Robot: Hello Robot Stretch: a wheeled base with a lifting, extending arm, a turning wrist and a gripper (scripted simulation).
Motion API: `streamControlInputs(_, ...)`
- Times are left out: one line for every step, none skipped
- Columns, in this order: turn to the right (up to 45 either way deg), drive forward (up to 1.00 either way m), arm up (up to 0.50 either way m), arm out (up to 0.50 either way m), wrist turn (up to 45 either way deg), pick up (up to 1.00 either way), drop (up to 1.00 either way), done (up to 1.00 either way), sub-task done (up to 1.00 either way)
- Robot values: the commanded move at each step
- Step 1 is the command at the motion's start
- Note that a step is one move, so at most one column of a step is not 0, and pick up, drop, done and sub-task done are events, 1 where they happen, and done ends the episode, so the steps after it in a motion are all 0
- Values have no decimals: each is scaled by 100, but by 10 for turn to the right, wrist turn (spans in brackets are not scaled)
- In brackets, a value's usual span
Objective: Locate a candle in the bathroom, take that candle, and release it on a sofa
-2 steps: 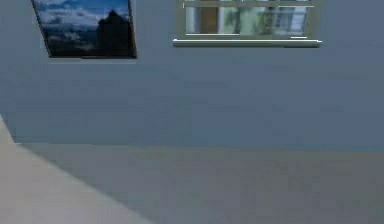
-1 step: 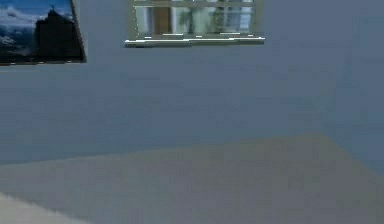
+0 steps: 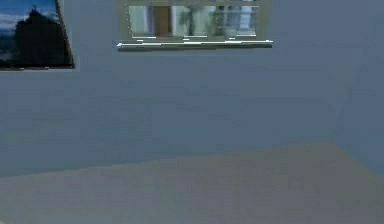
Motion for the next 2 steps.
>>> streamControlInputs(-450, 0, 0, 0, 0, 0, 0, 0, 0)
streamControlInputs(-300, 0, 0, 0, 0, 0, 0, 0, 0)
